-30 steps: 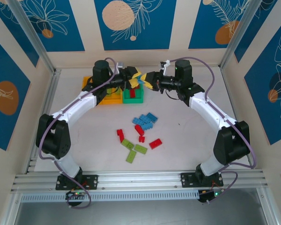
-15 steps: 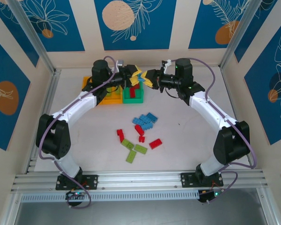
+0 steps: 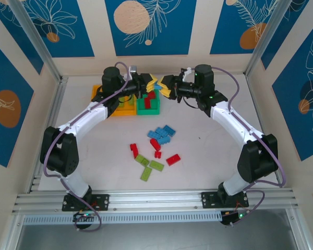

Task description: Sort the legos into containers by color

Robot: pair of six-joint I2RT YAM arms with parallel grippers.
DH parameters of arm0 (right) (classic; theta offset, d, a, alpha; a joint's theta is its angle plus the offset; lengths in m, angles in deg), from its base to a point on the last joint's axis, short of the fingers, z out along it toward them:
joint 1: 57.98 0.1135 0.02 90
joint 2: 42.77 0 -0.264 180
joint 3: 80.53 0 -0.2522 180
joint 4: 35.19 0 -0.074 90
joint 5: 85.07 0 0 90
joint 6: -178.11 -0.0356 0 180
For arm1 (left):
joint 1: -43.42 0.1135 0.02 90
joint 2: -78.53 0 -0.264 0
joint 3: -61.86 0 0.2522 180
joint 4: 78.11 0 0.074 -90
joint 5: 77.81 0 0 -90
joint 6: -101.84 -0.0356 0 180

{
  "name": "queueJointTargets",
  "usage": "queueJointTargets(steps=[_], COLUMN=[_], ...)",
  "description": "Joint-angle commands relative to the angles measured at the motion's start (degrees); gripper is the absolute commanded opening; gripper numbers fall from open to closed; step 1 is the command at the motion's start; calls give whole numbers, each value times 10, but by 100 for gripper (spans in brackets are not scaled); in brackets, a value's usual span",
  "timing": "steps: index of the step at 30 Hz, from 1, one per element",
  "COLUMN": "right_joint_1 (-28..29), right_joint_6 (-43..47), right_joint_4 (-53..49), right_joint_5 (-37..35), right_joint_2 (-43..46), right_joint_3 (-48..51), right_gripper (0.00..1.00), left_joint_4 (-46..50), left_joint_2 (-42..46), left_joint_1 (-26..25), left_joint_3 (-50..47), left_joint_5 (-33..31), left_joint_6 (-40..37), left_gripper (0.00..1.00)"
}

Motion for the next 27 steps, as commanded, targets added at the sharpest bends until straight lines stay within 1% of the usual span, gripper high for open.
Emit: queueJointTargets(steps=[1,5,9,12,15,17,19,20,21,22,24,25,27], right_joint_1=[3,3,1,-3,-5,-4,2,9,19,33,63,83,117], right_joint_6=[-1,16,31,39,66,98,145,174,210,246,313,358,429], right_joint_4=[-9,-26,-40,-50,-82,-110,-155,-179,-208,-234,-266,-279,-297], right_joint_5=[-9,-7,-11,-15,-24,-37,-58,-71,-88,-104,-130,-145,-181], right_joint_2=[-2,10,27,36,42,43,37,29,18,-1,-43,-72,-131], right_joint_3=[-12,-9,0,11,14,8,-13,-30,-55,-87,-146,-185,-252], right_gripper=[40,45,45,35,28,23,21,21,21,20,21,21,21], left_joint_4=[-11,29,71,103,123,158,244,293,362,433,534,564,584], left_joint_2=[21,31,37,39,48,64,93,108,126,142,170,189,234], left_joint_1=[-8,-4,7,12,22,37,56,63,69,69,70,70,71], left_joint_3=[-5,-6,-8,-3,-4,3,23,38,60,85,119,123,107], left_joint_5=[4,-4,-15,-15,-14,-17,-36,-53,-81,-123,-197,-241,-314], left_joint_6=[-30,-72,-110,-142,-173,-217,-303,-358,-429,-505,-621,-661,-709], left_gripper=[13,13,12,12,14,15,18,20,23,27,30,30,34])
